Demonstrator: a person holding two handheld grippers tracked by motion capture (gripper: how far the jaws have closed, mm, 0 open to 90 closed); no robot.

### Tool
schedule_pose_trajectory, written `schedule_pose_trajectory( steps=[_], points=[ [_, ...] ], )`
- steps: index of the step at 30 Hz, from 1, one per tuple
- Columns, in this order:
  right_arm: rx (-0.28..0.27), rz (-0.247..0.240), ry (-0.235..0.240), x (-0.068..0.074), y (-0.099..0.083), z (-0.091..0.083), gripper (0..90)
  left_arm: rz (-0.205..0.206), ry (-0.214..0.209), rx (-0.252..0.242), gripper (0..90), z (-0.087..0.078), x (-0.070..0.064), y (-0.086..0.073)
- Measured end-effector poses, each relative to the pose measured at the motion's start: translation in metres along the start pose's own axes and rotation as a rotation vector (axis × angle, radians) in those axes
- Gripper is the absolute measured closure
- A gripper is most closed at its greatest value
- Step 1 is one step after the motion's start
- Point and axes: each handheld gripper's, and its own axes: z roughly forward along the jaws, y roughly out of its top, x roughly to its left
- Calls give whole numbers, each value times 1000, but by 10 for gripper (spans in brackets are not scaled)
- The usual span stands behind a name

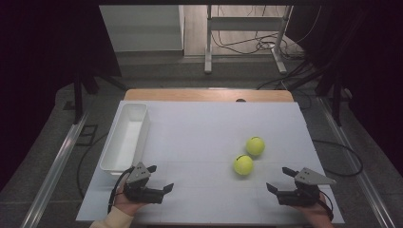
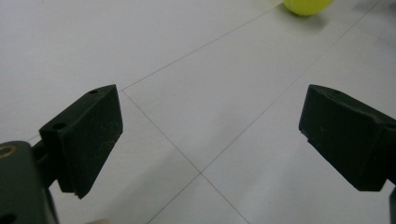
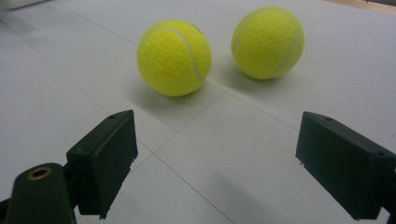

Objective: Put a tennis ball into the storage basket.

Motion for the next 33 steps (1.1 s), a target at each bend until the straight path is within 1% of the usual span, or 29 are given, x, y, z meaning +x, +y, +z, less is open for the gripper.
schedule_pose_trajectory(
  steps=[7, 10, 16, 21, 23, 25, 28, 31, 33],
  points=[
    [16, -5, 9, 0, 0, 2, 132, 11, -7, 9, 71, 3, -1, 0],
    [16, -7, 11, 1, 0, 2, 132, 21, -1, 13, 71, 4, -1, 0],
    [19, 0, 5, -1, -1, 2, 133, 20, 1, 15, 72, 5, 0, 1],
    [20, -1, 11, -1, -1, 2, 134, 19, 3, 16, 72, 6, 0, 1],
    [8, -10, 20, 0, -1, 2, 135, 21, 7, 16, 72, 6, 0, 1],
    [11, -17, 18, 0, -1, 1, 135, 22, 4, 15, 72, 5, 0, 0],
    [16, -11, 22, -1, -2, 3, 135, 17, -2, 13, 72, 5, 0, 1],
    [18, -14, 16, -2, -2, 3, 136, 17, -4, 13, 73, 5, 0, 2],
    [11, -9, 18, -2, -2, 3, 136, 19, -5, 11, 72, 6, -1, 3]
  ],
)
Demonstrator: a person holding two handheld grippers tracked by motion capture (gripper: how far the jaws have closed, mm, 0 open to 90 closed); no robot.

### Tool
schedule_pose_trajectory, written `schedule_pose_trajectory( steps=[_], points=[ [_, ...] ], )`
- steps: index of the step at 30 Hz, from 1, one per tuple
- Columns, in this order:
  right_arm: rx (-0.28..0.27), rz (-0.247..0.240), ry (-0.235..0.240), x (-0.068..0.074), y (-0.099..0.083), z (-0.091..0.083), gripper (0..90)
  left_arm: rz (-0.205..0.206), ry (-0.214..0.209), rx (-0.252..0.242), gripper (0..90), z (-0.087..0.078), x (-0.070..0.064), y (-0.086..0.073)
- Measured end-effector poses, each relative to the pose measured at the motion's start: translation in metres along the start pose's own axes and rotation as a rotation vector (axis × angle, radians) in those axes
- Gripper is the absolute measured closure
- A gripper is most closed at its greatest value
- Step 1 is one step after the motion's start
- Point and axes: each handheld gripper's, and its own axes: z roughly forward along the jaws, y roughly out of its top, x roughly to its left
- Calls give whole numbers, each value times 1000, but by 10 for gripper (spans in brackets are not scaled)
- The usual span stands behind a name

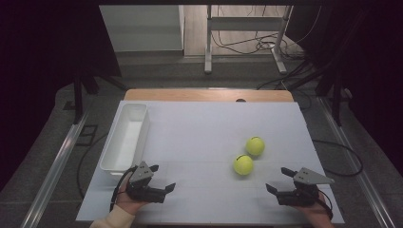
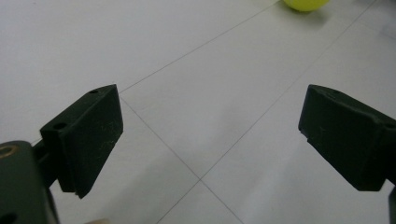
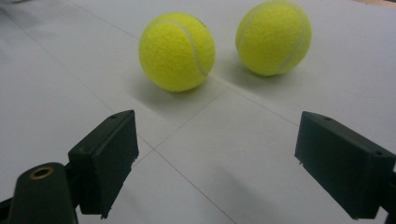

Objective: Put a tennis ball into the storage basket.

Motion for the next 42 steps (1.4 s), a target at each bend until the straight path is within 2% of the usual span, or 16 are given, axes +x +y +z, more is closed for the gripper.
schedule_pose_trajectory(
  steps=[13, 18, 23, 33, 37, 42],
  points=[
    [-1, 8, 6, -4, 0, 2, 140, 29, 11, -6, 73, 6, -10, 14],
    [-2, 5, 6, -3, 1, 2, 141, 28, -1, -16, 73, 6, -13, 22],
    [11, 0, -2, -2, 0, 3, 141, 48, -3, -4, 74, 9, -15, 27],
    [11, 0, -1, -4, 1, 4, 141, 34, -5, 0, 74, 12, -15, 32],
    [7, 1, 0, -4, 1, 4, 142, 22, -24, -6, 73, 17, -15, 37],
    [8, -1, -1, -4, 1, 3, 142, 39, -29, -18, 73, 17, -20, 46]
  ],
)
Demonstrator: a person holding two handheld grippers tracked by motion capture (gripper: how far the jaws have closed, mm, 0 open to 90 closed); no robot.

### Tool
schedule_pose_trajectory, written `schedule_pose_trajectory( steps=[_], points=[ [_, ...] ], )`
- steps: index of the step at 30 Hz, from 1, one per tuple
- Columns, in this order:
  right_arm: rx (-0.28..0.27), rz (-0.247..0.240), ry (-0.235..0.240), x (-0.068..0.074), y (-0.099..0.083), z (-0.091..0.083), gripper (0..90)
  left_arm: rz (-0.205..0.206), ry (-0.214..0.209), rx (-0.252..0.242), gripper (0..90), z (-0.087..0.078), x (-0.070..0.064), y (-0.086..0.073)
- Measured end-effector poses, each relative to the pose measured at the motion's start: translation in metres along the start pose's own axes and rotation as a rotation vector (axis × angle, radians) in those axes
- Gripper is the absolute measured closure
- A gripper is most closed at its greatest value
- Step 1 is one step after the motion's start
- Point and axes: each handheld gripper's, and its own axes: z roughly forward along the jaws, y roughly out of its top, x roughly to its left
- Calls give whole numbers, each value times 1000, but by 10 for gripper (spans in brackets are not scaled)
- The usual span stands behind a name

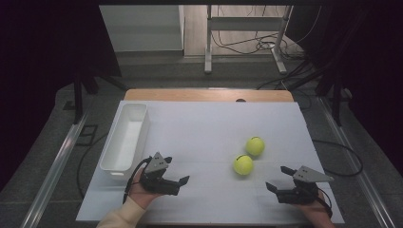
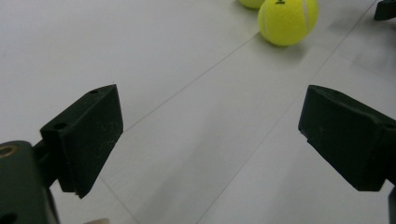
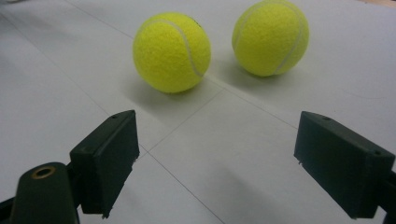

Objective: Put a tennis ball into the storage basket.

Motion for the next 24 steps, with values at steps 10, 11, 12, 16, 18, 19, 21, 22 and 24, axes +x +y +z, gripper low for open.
schedule_pose_trajectory(
  steps=[10, 11, 12, 16, 18, 19, 21, 22, 24],
  points=[
    [5, -2, 1, 1, 0, 0, 143, -3, -42, 2, 73, 10, -4, 15],
    [5, -1, 3, 1, 0, 1, 143, -6, -46, 7, 73, 10, -4, 16],
    [5, -1, 3, 1, 0, 1, 143, -6, -46, 7, 73, 10, -4, 16],
    [6, -2, 4, 0, 0, 1, 144, -5, -60, 14, 73, 15, -5, 22],
    [5, -2, 5, 0, 0, 0, 144, -3, -62, 14, 73, 16, -6, 23],
    [5, -3, 4, 0, 0, 0, 143, -1, -65, 18, 73, 18, -7, 25],
    [5, -3, 4, 0, 0, 0, 143, 1, -70, 19, 74, 20, -8, 27],
    [4, -3, 3, 0, 0, 0, 144, 3, -72, 20, 74, 21, -8, 28],
    [4, -4, 4, 0, 0, 0, 144, 8, -76, 23, 73, 23, -9, 30]
  ],
)
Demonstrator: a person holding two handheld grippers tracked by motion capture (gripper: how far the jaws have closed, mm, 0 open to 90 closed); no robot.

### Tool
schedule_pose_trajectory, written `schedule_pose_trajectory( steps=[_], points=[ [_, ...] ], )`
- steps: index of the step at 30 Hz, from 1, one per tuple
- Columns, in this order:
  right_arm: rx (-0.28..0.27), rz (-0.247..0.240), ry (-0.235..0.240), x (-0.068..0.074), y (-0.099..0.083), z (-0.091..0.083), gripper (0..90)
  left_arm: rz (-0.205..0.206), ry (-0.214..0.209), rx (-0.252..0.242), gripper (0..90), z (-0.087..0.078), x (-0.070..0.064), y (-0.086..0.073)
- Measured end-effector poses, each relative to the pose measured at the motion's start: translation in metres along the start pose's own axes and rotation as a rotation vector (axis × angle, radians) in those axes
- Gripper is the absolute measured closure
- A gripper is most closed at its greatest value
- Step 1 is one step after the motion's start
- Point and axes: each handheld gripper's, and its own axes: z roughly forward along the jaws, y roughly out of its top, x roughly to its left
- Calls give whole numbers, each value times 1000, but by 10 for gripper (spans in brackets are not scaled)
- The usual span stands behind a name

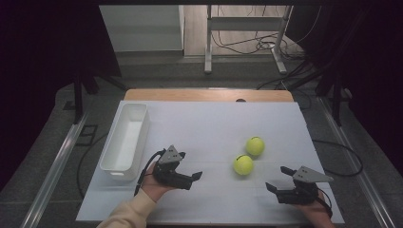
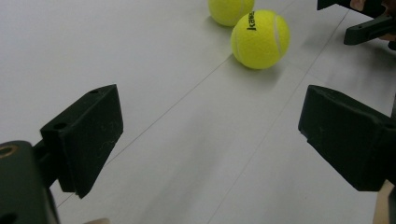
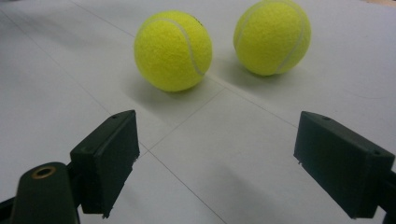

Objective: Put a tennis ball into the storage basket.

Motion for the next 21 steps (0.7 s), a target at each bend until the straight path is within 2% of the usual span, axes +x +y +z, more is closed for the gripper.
schedule_pose_trajectory(
  steps=[21],
  points=[
    [-6, 7, -1, 0, 0, -1, 144, 22, -26, 19, 74, 15, -6, 11]
  ],
)
